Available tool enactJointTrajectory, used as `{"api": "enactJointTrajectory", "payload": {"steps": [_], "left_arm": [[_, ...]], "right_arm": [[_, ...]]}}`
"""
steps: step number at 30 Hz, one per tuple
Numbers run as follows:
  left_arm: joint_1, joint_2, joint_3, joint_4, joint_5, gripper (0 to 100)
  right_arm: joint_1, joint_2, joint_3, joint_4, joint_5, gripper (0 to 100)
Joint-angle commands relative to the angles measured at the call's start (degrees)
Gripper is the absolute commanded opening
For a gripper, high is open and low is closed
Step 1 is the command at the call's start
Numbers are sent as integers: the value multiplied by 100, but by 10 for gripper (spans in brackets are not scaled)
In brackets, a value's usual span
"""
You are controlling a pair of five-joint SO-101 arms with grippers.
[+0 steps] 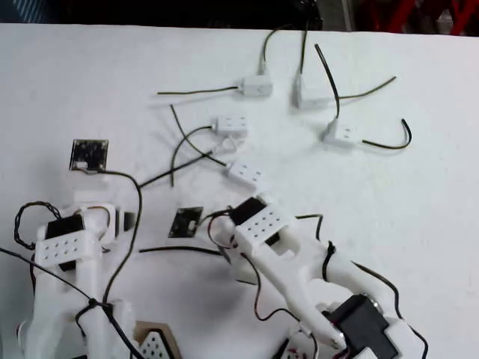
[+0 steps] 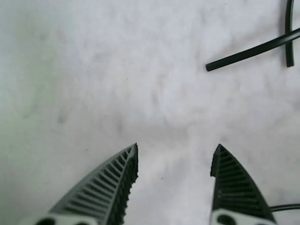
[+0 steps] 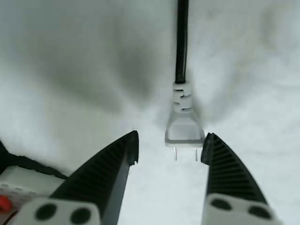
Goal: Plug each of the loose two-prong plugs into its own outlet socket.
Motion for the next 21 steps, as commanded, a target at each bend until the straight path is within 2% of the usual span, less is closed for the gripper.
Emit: {"api": "enactJointTrajectory", "payload": {"steps": [1,6,11,16,21], "left_arm": [[92,-180,-79,-123,35,256],[92,-180,-79,-123,35,256],[92,-180,-79,-123,35,256],[92,-180,-79,-123,35,256],[92,-180,-79,-123,35,256]], "right_arm": [[-48,4,-62,-31,-44,211],[-57,4,-132,4,-62,211],[-136,4,-510,224,-484,142],[-505,4,-527,330,-536,141],[-532,66,-466,303,-756,140]]}}
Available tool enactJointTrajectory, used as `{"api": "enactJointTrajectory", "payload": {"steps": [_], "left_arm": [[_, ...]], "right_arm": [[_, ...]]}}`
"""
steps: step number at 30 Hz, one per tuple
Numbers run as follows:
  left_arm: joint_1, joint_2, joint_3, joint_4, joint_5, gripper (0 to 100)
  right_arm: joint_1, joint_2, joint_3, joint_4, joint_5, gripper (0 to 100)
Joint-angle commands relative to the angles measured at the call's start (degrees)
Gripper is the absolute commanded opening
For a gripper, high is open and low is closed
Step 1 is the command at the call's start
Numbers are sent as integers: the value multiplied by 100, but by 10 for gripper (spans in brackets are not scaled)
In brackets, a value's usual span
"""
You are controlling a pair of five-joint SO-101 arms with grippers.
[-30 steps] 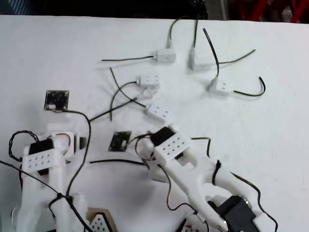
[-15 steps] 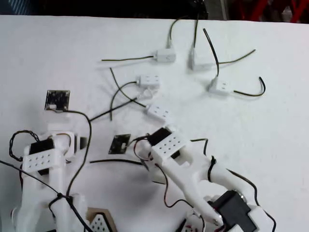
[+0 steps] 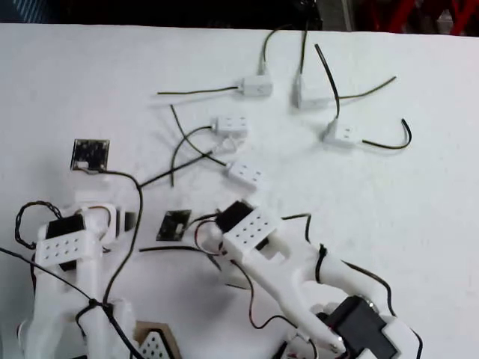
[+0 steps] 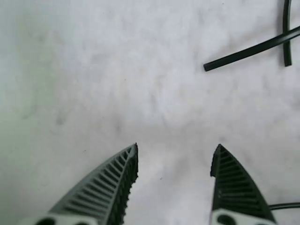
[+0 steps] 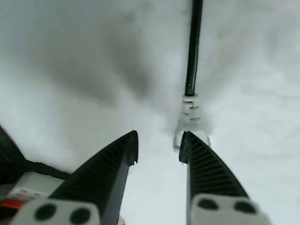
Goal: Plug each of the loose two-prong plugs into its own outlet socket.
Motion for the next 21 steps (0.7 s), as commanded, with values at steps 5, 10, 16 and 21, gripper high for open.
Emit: {"api": "enactJointTrajectory", "payload": {"steps": [5,10,16,21], "left_arm": [[57,-180,-79,-123,35,256],[57,-180,-79,-123,35,256],[57,-180,-79,-123,35,256],[57,-180,-79,-123,35,256]], "right_arm": [[101,-4,352,-418,-97,141],[426,-4,782,-1059,193,141],[848,-4,853,-1314,431,141],[875,-4,853,-1314,431,141]]}}
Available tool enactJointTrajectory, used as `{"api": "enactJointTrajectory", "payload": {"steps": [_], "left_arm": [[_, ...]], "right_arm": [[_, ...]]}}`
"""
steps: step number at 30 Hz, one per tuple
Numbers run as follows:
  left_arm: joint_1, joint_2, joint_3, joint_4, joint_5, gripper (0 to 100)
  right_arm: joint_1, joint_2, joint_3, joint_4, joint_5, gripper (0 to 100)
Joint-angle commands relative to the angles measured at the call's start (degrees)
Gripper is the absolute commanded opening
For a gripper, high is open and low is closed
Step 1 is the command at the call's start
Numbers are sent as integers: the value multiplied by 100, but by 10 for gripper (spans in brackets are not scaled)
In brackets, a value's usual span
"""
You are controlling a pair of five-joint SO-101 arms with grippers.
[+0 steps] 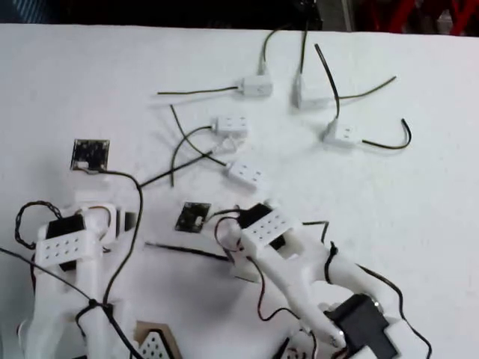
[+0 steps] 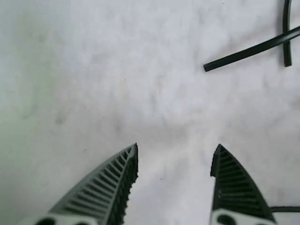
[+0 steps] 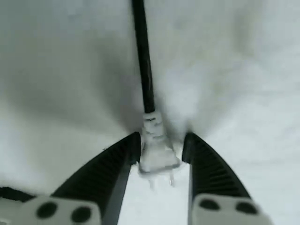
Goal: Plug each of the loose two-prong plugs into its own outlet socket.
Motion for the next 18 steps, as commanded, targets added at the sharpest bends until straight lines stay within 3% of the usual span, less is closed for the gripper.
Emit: {"api": "enactJointTrajectory", "payload": {"steps": [1,11,18], "left_arm": [[57,-180,-79,-123,35,256],[57,-180,-79,-123,35,256],[57,-180,-79,-123,35,256]], "right_arm": [[92,-31,-9,-22,35,141],[119,-84,26,31,35,140],[-171,-637,-519,1042,-18,140]]}}
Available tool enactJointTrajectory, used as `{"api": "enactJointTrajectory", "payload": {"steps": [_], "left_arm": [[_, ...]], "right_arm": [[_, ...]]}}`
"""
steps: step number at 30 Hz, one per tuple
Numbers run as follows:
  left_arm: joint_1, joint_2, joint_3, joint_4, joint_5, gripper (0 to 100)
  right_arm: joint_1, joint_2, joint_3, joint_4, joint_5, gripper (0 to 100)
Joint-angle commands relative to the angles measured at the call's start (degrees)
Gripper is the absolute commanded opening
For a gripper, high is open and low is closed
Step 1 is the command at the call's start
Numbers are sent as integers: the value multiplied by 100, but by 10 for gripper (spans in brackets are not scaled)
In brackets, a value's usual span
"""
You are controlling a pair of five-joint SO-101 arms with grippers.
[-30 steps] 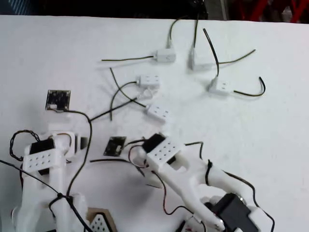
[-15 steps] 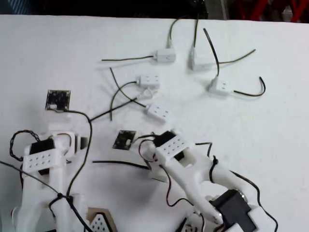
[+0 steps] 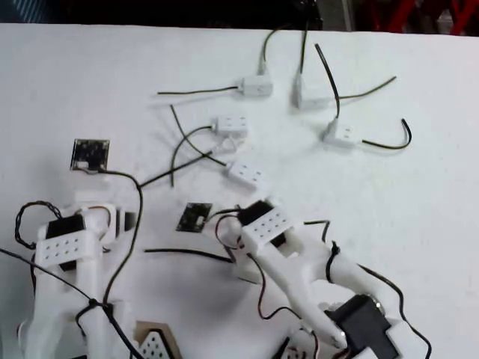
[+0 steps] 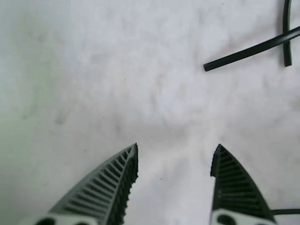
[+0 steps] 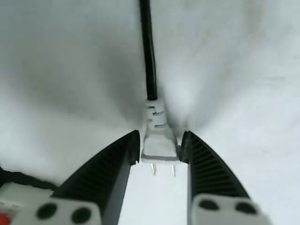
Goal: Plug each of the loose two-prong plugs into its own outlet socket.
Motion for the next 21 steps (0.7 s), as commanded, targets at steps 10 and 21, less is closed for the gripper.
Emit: {"api": "enactJointTrajectory", "payload": {"steps": [10,21], "left_arm": [[57,-180,-79,-123,35,256],[57,-180,-79,-123,35,256]], "right_arm": [[-259,-927,-132,716,-26,139],[-189,13,607,-699,9,138]]}}
